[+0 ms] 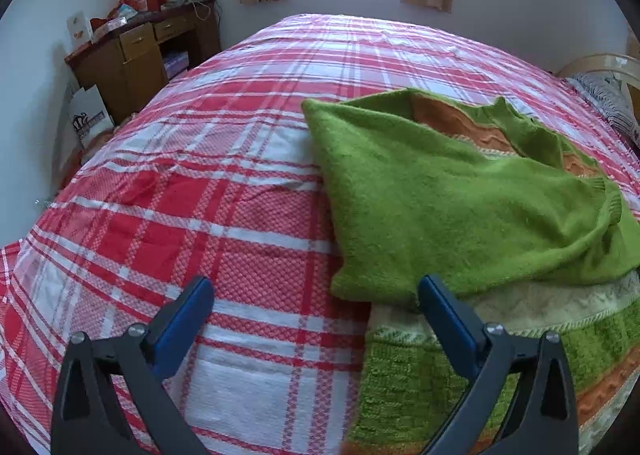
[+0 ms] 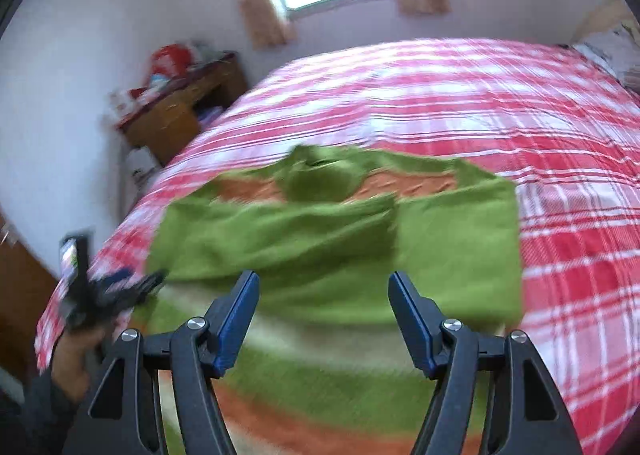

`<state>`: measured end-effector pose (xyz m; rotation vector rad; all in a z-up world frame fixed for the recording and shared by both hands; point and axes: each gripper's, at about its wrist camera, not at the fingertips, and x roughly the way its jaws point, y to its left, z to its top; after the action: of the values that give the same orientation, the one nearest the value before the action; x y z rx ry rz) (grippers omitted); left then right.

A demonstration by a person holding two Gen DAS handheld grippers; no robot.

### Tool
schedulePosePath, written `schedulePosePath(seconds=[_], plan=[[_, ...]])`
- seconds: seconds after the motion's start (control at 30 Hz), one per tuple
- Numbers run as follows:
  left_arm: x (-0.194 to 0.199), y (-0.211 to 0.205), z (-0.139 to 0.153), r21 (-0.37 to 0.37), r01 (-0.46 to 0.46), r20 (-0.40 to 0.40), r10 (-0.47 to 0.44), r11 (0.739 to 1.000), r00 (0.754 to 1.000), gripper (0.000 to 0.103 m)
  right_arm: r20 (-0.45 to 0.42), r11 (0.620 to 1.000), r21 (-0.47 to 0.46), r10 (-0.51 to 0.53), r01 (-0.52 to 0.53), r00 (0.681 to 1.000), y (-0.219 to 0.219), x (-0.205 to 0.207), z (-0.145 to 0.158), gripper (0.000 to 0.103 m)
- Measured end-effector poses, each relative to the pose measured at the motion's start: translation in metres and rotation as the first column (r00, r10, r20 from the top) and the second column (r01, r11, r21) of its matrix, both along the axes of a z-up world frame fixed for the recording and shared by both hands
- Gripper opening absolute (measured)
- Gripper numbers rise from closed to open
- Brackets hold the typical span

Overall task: Fold small clothes
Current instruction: 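Pinch the folded sleeve cuff with the right gripper and straighten it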

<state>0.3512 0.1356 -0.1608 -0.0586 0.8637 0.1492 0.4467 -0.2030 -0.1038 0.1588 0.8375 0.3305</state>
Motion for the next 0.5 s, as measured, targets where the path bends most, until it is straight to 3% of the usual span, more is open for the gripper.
schedulePosePath(seconds=[0.23,0.3,0.5], plan=[[-0.002,0.003,-0.001,-0.021,-0.003,0.013,0.003,1.0,1.0,0.103,-0.159,0.996,0.035,-0.077,0.083,0.984,-0.004,0.075,-0.039,0.051],[-0.003,0.006,-0.001,-0.037,-0.001,0.015,0.002,0.999,1.0,0.103,-0.185,0.997,0.051,-0.055,0.066,0.981,0.001,0.08,-0.048,0.013],[-0.009,0.024,0.002,-0.156,0.007,0.067,0.003,0.988,0.998,0.103,-0.008,1.0,-0.009,0.0,0.0,1.0,0.01,0.042,-0.019,0.004]])
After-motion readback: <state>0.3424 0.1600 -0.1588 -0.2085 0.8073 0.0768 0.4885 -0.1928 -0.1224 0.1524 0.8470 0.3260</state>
